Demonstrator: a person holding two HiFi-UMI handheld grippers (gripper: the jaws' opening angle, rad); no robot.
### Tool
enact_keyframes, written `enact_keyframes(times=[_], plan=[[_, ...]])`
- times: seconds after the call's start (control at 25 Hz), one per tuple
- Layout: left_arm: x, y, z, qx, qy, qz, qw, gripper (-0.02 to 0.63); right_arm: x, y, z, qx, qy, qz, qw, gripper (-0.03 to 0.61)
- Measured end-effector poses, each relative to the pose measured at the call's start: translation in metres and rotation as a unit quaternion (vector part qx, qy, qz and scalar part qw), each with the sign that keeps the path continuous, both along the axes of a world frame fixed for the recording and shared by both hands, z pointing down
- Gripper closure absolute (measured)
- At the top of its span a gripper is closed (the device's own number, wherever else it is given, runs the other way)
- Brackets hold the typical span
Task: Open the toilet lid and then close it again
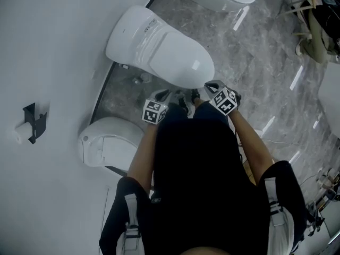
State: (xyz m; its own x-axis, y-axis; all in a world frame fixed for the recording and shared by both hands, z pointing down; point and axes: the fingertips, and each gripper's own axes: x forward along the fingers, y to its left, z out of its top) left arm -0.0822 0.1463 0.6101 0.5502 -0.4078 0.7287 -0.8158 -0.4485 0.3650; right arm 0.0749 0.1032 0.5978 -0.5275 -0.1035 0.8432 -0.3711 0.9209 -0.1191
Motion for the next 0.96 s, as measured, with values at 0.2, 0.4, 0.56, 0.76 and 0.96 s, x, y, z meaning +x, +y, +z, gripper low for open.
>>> enact_keyframes(times=[0.2,0.4,0.56,0.76,0.96], plan=[[-0.011,-0.005,-0.014,0.025,0.005,0.007,0.9996,0.555,-0.006,-0.002,-0.015,0.010,-0.028,0.057,0.998,0.571],[-0.007,-0.010,-0.028,0.052,0.014,0.000,0.9985,0.555,-0.004,-0.005,-0.027,0.024,-0.045,0.077,0.996,0.571],[0.001,-0.011,-0.035,0.071,0.033,-0.022,0.9967,0.555,0.000,-0.006,-0.035,0.043,-0.038,0.077,0.995,0.571],[0.018,0.005,-0.034,0.074,0.038,-0.021,0.9963,0.555,-0.002,0.013,-0.051,0.055,-0.044,0.073,0.995,0.571],[0.029,0.010,-0.050,0.094,0.048,-0.029,0.9939,0.555,0.004,0.023,-0.056,0.059,-0.053,0.078,0.994,0.571]])
